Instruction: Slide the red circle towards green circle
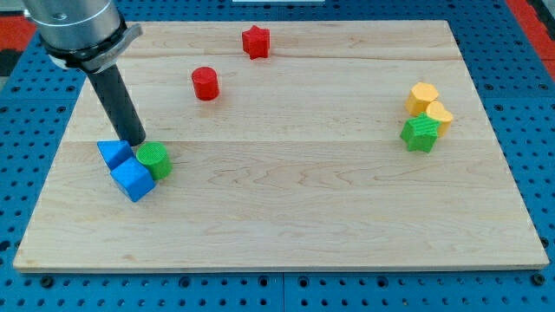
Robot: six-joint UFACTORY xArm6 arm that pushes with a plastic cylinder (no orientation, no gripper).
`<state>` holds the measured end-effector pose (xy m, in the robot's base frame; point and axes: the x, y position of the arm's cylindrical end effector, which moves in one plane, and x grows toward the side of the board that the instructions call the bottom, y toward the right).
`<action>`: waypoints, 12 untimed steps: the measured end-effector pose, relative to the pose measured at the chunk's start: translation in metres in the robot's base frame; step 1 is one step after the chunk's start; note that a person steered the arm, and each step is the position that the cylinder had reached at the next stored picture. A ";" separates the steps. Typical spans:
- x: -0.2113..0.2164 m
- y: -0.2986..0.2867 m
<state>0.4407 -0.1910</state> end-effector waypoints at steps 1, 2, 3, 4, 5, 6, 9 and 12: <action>-0.062 -0.028; -0.051 -0.025; -0.081 -0.001; -0.120 0.057; -0.132 0.089; -0.127 0.119; -0.086 0.160; -0.021 0.175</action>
<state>0.4202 -0.0159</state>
